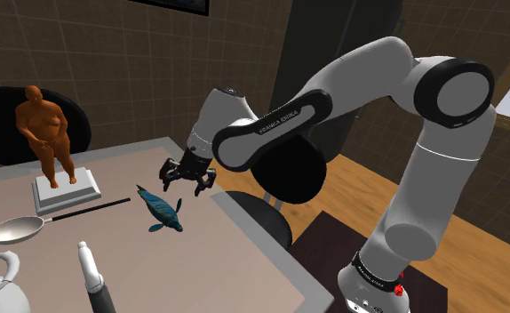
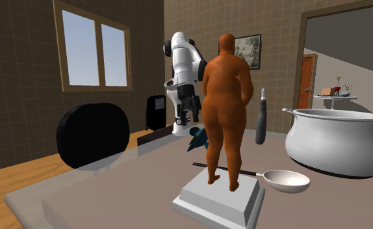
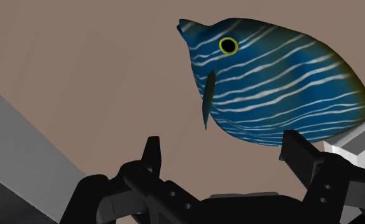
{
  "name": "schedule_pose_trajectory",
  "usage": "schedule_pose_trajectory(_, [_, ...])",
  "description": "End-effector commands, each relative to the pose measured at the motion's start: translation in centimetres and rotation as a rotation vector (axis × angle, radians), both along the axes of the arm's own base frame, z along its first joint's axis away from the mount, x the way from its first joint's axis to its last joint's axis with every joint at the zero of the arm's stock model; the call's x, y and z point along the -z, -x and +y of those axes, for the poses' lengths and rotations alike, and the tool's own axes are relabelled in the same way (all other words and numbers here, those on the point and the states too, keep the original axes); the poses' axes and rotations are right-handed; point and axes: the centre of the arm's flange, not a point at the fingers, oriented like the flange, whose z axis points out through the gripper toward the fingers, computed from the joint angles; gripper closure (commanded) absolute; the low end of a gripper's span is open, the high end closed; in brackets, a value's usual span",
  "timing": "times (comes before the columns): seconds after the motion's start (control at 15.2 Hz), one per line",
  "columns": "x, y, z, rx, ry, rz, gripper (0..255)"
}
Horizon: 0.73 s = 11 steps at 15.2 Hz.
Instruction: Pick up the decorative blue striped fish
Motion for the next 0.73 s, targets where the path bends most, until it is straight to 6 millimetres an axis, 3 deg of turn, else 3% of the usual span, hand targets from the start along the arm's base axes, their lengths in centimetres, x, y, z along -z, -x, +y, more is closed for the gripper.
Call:
schedule_pose_trajectory(0.0, [1.0, 0.0, 0.1, 0.001, -0.001, -0.001, 0])
schedule_pose_trajectory(0.33, [2.9, 0.0, 0.1, 0.001, -0.001, -0.001, 0])
schedule_pose_trajectory(0.4, [2.9, 0.1, 0.2, 0.001, -0.001, -0.001, 255])
schedule_pose_trajectory(0.66, [2.9, 0.1, 0.1, 0.001, -0.001, -0.001, 255])
